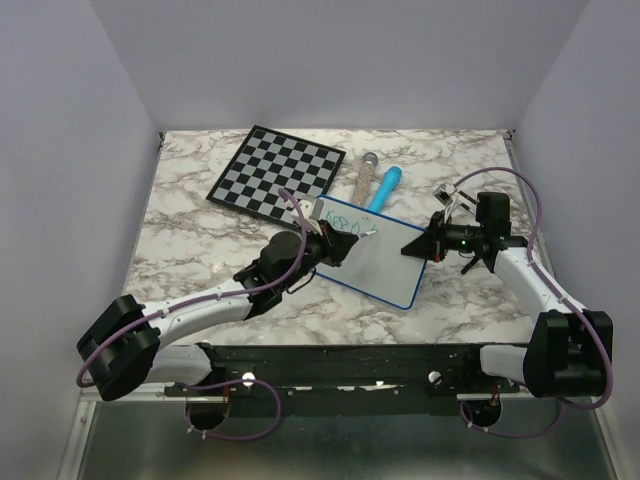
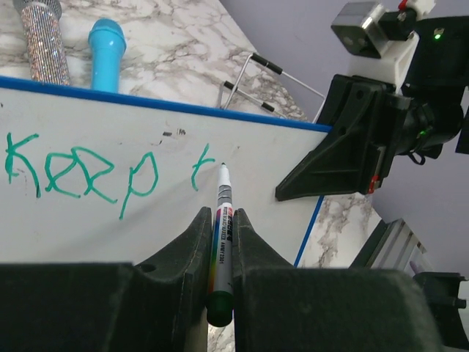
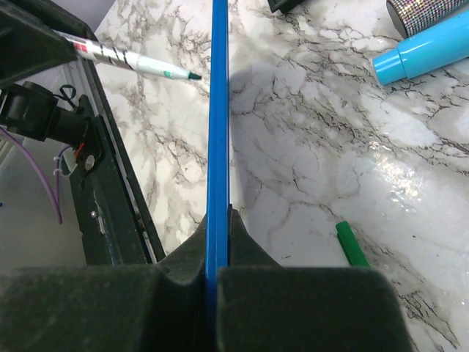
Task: Write a sentence on the whiteboard
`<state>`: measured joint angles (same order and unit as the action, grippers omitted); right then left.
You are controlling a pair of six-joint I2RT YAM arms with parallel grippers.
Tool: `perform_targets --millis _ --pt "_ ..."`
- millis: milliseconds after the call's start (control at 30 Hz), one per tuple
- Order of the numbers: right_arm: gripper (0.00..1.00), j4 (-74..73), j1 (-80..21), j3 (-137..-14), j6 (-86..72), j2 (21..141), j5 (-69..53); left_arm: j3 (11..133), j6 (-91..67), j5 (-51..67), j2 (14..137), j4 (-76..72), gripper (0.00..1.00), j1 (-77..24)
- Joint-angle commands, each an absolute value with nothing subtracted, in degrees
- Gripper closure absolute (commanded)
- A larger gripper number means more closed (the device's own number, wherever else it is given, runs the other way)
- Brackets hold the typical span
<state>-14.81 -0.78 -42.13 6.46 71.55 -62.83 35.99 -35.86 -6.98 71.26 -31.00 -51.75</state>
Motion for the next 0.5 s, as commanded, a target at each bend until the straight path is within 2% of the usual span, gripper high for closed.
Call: perform_targets --millis 0,467 --pt "0.99 -13.4 -1.1 -43.6 7.0 70.3 -63.5 39.0 -36.1 -4.6 72.1 -34.4 1.00 -50.8" --pt "0.99 -13.5 -1.1 -43.7 7.0 70.5 -63.5 41.2 -35.9 -3.7 76.0 -34.1 1.00 -49.9"
